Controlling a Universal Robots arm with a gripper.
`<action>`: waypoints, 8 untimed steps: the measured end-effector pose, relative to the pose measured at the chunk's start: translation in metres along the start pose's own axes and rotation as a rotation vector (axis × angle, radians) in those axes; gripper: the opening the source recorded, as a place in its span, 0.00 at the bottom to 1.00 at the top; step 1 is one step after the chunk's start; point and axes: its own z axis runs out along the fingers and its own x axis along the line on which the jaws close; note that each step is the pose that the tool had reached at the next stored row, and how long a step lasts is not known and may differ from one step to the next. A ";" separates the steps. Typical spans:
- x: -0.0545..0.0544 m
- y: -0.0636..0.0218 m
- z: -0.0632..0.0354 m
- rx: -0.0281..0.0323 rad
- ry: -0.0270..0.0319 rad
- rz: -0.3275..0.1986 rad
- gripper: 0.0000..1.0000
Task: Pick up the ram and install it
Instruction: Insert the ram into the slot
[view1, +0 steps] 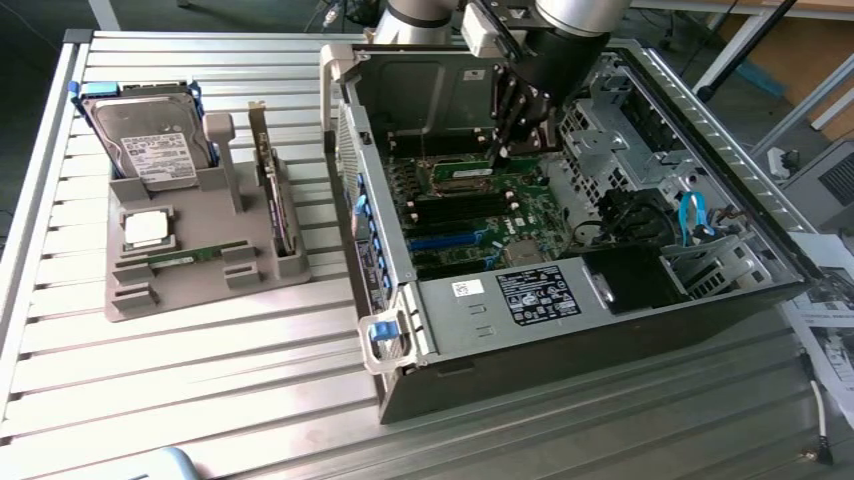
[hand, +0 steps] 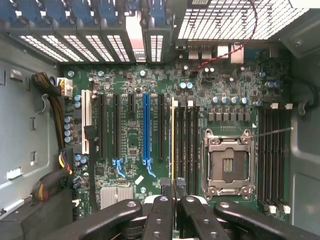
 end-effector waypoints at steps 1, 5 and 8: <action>0.000 -0.0019 -0.0001 0.0000 0.0001 0.000 0.12; 0.000 -0.0054 -0.0002 -0.0001 0.0001 -0.003 0.12; 0.000 -0.0062 -0.0002 -0.0001 0.0002 -0.003 0.12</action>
